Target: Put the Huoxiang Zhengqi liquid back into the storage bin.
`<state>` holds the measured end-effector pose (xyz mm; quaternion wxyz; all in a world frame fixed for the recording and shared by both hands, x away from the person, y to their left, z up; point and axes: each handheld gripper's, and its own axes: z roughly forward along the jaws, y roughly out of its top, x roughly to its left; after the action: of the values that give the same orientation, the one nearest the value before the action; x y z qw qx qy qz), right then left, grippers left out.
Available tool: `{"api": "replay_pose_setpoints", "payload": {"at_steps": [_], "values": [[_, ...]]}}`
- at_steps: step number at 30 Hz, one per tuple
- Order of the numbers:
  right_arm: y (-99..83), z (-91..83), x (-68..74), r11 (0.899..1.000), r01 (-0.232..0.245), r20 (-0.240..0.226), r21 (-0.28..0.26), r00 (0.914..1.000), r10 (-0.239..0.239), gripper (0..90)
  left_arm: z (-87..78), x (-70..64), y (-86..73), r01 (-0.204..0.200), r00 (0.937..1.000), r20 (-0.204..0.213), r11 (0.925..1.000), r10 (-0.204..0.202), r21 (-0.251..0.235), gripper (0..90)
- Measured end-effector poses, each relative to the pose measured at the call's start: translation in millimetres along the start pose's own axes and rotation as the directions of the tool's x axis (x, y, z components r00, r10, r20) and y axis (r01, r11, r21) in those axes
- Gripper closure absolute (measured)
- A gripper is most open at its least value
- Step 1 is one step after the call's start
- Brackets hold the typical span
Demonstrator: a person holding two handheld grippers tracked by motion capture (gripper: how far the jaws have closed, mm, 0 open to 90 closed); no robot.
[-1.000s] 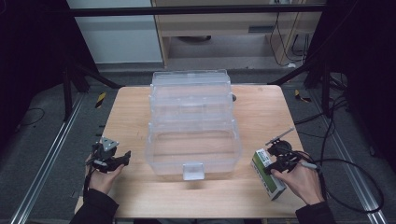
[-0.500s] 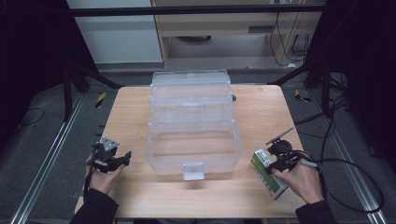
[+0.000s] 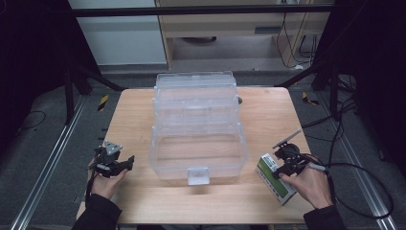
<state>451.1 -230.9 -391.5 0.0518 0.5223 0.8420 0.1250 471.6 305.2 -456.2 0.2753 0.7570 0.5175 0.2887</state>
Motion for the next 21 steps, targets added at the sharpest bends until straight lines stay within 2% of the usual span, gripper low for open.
{"api": "replay_pose_setpoints", "payload": {"at_steps": [9, 18, 21], "values": [[1.8, -12.0, -3.2, 0.999, -0.011, -0.005, -0.046, 0.9999, 0.011, 63.9, 0.3, -0.3, -0.2, -0.001, 1.0000, 0.002, 1.0000, 0.001, 0.002, 34.8], [8.5, -29.9, -5.7, 0.993, -0.010, 0.019, -0.118, 0.9997, 0.012, 63.9, 1.3, -1.1, -0.5, -0.003, 1.0000, 0.003, 1.0000, 0.003, 0.005, 34.6], [9.9, -33.2, -6.1, 0.992, -0.010, 0.019, -0.127, 0.9997, 0.012, 63.9, 1.5, -1.2, -0.5, -0.003, 1.0000, 0.003, 1.0000, 0.003, 0.006, 34.6]]}}
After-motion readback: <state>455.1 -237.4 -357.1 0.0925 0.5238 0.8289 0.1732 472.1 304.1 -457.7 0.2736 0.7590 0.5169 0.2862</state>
